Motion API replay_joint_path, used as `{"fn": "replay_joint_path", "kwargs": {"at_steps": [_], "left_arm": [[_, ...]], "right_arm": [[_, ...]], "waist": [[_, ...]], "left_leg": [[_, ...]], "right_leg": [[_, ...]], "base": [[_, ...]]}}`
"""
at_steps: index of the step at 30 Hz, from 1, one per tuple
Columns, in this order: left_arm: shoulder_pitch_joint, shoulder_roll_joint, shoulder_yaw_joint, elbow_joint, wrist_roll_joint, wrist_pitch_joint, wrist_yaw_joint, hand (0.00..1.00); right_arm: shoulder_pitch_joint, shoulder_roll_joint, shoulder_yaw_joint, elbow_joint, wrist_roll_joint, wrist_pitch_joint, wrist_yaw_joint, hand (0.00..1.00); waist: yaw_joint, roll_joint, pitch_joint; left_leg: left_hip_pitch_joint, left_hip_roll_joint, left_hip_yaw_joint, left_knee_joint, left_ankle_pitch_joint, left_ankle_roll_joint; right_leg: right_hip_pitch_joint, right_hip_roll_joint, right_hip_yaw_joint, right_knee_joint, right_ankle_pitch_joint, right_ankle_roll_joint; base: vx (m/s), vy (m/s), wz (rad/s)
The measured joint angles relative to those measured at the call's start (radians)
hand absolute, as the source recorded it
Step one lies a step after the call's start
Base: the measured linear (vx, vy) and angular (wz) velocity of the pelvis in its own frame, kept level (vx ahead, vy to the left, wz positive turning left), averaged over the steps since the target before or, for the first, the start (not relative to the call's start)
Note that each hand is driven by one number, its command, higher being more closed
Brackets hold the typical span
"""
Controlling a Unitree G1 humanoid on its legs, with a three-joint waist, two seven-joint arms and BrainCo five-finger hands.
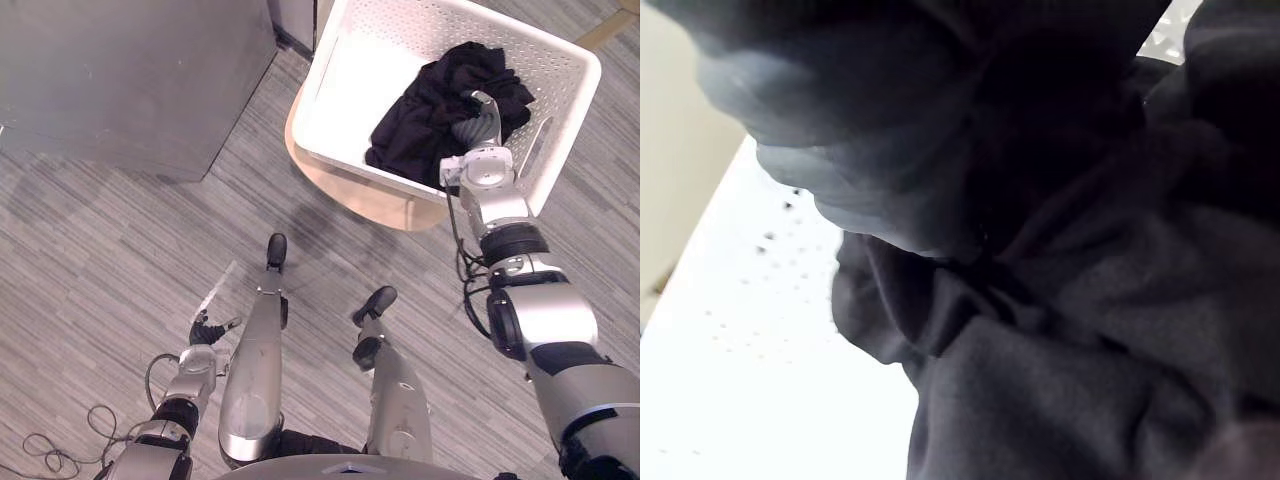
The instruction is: Pick up the laundry basket with both hands and put the clothes into the washing machine.
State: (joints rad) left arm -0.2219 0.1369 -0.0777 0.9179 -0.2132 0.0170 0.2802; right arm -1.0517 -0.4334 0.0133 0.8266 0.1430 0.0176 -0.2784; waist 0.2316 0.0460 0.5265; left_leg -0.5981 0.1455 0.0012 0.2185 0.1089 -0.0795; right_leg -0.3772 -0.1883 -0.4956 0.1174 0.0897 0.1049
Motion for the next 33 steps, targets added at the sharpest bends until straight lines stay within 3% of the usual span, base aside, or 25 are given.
{"fn": "replay_joint_path", "kwargs": {"at_steps": [5,13,22,27,33], "left_arm": [[0.000,-0.011,0.033,0.007,-0.003,0.008,0.005,0.00],[0.000,-0.013,0.039,0.015,-0.018,0.021,0.018,0.00],[0.000,-0.024,0.076,0.016,-0.019,0.039,0.017,0.00],[0.002,-0.026,0.078,0.014,-0.022,0.042,0.017,0.00],[0.032,-0.055,0.072,-0.161,-0.100,0.040,0.017,0.00]], "right_arm": [[0.003,0.086,-0.089,-0.077,0.182,-0.058,-0.039,1.00],[0.004,0.190,-0.156,-0.153,0.341,-0.106,-0.073,1.00],[0.007,0.229,-0.156,-0.200,0.384,-0.112,-0.072,1.00],[0.009,0.259,-0.167,-0.230,0.464,-0.127,-0.073,1.00],[0.039,0.314,-0.181,-0.355,0.537,-0.170,-0.079,1.00]], "waist": [[-0.006,-0.001,0.000],[-0.012,-0.003,-0.003],[-0.023,-0.005,-0.005],[-0.030,-0.006,-0.006],[-0.046,-0.042,-0.036]], "left_leg": [[0.035,0.001,0.003,-0.006,0.002,-0.001],[0.098,0.005,0.011,-0.023,0.010,-0.005],[0.148,0.005,0.025,-0.067,0.037,-0.006],[0.199,0.006,0.030,-0.097,0.053,-0.007],[0.240,0.005,0.038,-0.140,0.070,-0.015]], "right_leg": [[0.032,0.001,0.004,0.001,0.001,-0.001],[0.082,0.003,0.012,-0.001,0.003,-0.003],[0.104,0.000,0.017,0.011,0.004,-0.003],[0.135,-0.001,0.023,0.017,0.003,-0.004],[0.141,-0.008,0.035,0.035,-0.006,-0.007]], "base": [[-0.01,-0.001,0.00],[0.00,0.000,0.00],[-0.02,-0.011,0.01],[-0.01,-0.018,0.00],[-0.02,-0.036,-0.01]]}}
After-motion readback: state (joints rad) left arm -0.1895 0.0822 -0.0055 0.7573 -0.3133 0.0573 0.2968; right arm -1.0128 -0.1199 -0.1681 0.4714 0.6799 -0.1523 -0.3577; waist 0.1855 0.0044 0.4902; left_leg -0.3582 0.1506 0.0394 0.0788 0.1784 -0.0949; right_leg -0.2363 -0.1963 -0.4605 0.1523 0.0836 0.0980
